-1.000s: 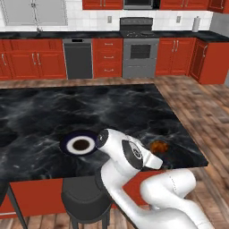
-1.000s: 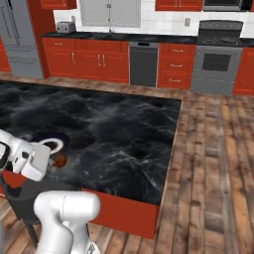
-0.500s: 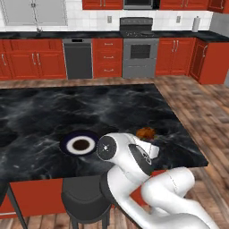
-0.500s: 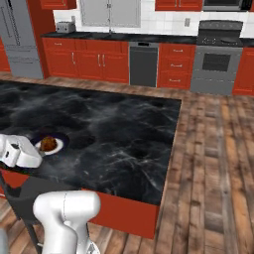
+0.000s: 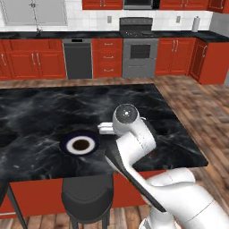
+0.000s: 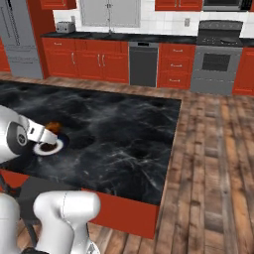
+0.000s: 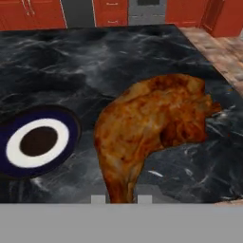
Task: Take the chicken drumsticks from the pan and place one on each plate on the dining counter.
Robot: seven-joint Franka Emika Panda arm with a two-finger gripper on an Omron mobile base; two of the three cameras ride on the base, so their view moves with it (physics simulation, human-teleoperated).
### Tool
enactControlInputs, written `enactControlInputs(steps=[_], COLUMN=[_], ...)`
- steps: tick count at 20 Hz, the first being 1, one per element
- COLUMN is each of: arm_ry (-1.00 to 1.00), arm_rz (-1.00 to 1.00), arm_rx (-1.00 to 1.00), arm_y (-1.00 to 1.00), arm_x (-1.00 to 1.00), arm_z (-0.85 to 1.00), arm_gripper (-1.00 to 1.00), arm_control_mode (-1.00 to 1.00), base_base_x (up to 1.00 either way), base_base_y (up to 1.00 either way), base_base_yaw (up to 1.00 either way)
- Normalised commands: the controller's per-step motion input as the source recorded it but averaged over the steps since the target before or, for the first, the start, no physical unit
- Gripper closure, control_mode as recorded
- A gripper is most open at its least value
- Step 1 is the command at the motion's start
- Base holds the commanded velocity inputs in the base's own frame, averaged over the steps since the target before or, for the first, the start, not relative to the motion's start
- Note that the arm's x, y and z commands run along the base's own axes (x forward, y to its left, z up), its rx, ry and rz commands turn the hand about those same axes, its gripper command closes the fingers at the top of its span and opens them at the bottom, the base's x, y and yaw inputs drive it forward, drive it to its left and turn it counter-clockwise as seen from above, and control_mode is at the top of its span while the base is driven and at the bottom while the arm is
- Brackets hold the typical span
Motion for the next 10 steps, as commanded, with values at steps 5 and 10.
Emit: enactControlInputs(steps=[5,10], arm_ry=[0.38,0.38], arm_rz=[0.3,0.21], arm_rx=[0.01,0.0], arm_y=[0.84,0.95], arm_x=[0.7,0.48], arm_z=[-0.2,-0.37], arm_gripper=[1.0,1.0], arm_control_mode=[-1.0,-1.0], base_base_x=[0.0,0.0], base_base_y=[0.0,0.0], base_base_yaw=[0.0,0.0])
